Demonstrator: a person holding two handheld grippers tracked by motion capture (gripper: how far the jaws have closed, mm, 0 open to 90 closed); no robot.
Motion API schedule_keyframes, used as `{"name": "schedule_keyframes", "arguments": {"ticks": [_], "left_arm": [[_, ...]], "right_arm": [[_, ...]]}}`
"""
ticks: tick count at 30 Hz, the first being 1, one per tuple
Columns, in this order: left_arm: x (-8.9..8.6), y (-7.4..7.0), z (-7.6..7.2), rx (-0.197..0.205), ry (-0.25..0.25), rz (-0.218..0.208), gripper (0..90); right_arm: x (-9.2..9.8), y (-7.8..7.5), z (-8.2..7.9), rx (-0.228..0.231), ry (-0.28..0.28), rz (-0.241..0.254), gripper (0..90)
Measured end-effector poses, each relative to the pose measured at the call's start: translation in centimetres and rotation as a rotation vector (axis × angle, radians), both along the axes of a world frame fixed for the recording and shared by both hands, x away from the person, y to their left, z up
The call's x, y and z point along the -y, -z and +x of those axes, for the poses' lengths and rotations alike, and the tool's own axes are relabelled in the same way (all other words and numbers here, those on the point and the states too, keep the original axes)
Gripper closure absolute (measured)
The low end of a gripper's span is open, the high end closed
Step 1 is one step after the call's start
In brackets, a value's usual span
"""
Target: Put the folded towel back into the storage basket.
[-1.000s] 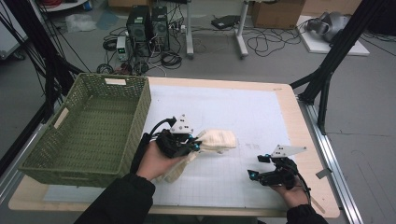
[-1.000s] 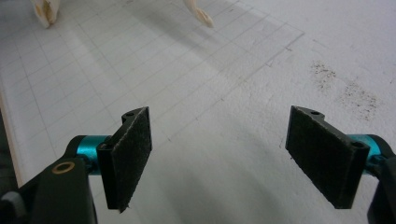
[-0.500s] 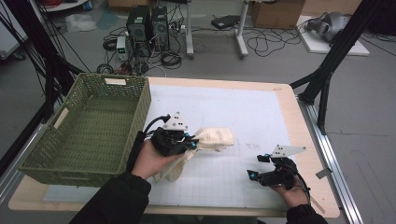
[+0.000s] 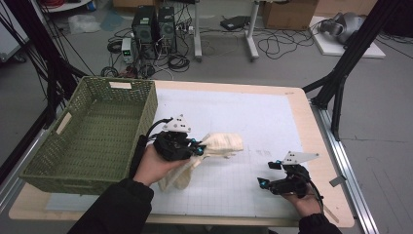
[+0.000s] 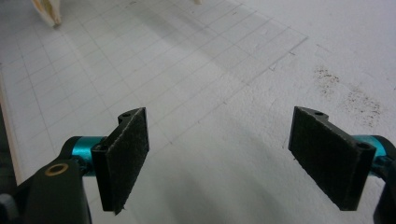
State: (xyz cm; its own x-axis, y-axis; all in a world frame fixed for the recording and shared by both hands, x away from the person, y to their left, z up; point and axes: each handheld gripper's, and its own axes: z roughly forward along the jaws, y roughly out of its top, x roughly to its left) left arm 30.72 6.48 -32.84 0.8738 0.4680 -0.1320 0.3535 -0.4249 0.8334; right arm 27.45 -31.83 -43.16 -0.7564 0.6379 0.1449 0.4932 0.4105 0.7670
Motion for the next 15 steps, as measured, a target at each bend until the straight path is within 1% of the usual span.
{"name": "schedule_keyframes", "arguments": {"ticks": [2, 4, 6, 10, 13, 15], "left_arm": [[-0.1, -0.1, 0.0, -0.013, 0.000, -0.011, 82.8], [-0.2, -0.1, 0.1, -0.019, 0.003, -0.011, 82.8], [-0.3, -0.1, 0.2, -0.027, 0.009, -0.020, 82.8], [-0.6, -0.2, 0.4, -0.064, 0.017, -0.060, 82.9], [-0.9, -0.3, 0.5, -0.085, 0.020, -0.079, 82.9], [-1.1, -0.4, 0.6, -0.088, 0.020, -0.083, 82.9]], "right_arm": [[0.0, 0.0, 0.0, 0.001, 0.000, -0.001, 19.4], [0.0, 0.0, 0.0, 0.001, 0.000, -0.001, 19.4], [0.0, 0.0, 0.0, -0.001, -0.001, -0.002, 19.4], [0.0, 0.0, 0.0, 0.002, -0.002, -0.003, 19.3], [0.0, 0.0, 0.0, 0.002, -0.002, -0.002, 19.3], [0.0, 0.0, 0.0, 0.003, -0.004, -0.002, 19.3]]}}
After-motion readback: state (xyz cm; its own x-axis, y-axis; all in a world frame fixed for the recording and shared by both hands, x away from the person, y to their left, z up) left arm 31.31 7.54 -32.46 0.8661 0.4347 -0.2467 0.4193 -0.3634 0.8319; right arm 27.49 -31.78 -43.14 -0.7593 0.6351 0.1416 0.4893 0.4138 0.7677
